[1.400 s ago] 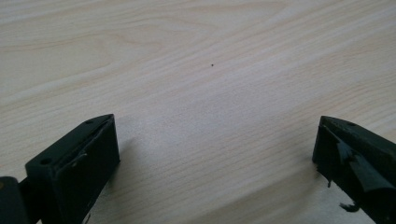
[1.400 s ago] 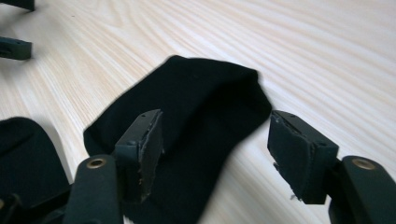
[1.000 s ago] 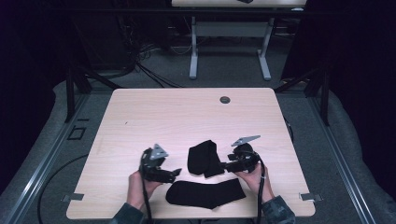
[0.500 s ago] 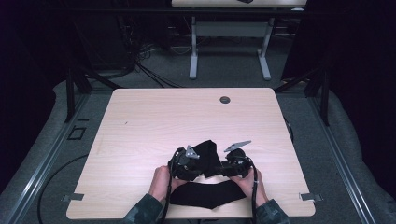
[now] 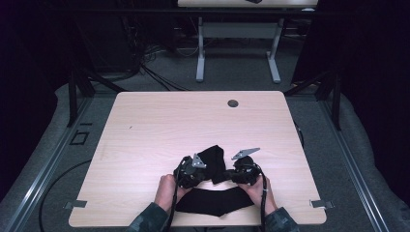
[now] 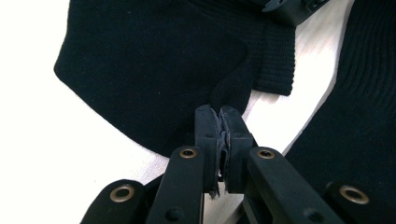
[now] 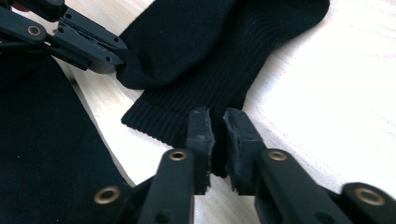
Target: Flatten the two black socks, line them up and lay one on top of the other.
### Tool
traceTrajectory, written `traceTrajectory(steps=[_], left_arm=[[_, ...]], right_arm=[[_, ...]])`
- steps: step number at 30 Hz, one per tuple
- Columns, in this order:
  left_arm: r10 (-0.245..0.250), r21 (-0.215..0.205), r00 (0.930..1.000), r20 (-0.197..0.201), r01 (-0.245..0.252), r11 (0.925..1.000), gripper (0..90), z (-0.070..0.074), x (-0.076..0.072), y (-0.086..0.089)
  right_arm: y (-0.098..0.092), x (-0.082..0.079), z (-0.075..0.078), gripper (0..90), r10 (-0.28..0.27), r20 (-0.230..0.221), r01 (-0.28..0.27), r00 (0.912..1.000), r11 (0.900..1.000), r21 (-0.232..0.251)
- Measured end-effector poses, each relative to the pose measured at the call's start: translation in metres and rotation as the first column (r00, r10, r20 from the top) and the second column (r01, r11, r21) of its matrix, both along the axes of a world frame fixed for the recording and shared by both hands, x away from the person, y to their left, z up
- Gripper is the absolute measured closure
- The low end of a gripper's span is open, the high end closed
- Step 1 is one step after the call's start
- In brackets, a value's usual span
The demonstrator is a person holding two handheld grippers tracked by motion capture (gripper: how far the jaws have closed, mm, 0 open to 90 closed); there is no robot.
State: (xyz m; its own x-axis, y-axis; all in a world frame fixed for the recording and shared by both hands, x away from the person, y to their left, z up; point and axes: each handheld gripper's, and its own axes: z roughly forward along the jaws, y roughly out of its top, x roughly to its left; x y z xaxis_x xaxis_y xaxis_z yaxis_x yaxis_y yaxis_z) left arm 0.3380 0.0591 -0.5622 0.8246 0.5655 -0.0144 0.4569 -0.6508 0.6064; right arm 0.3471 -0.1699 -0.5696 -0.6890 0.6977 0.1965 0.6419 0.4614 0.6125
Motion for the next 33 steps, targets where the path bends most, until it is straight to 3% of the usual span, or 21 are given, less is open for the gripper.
traceTrajectory(steps=[7, 18, 22, 24, 29, 33], left_arm=[[0.053, -0.099, 0.9974, 0.049, -0.048, 0.9940, 87.8, 0.021, 0.000, 0.016], [0.164, -0.224, 0.9828, 0.085, -0.141, 0.9643, 87.7, 0.045, 0.000, 0.048], [0.193, -0.256, 0.9787, 0.069, -0.170, 0.9516, 87.6, 0.048, 0.001, 0.061], [0.216, -0.278, 0.9748, 0.058, -0.192, 0.9414, 87.5, 0.048, 0.002, 0.068], [0.276, -0.306, 0.9612, 0.011, -0.259, 0.9162, 87.4, 0.041, 0.003, 0.086], [0.311, -0.298, 0.9500, -0.026, -0.304, 0.9047, 87.0, 0.031, 0.002, 0.095]], right_arm=[[-0.006, 0.000, 0.012, 85.3, -0.005, 0.037, 0.004, 0.9993, 1.000, 0.026], [-0.022, 0.003, 0.028, 85.5, -0.028, 0.066, 0.027, 0.9974, 1.000, 0.014], [-0.029, 0.006, 0.033, 85.5, -0.030, 0.065, 0.031, 0.9974, 0.999, -0.010], [-0.031, 0.007, 0.034, 85.5, -0.039, 0.067, 0.040, 0.9970, 0.999, -0.014], [-0.036, 0.010, 0.033, 85.5, -0.036, 0.058, 0.038, 0.9976, 0.999, -0.035], [-0.038, 0.014, 0.029, 85.5, -0.039, 0.056, 0.042, 0.9977, 0.997, -0.058]])
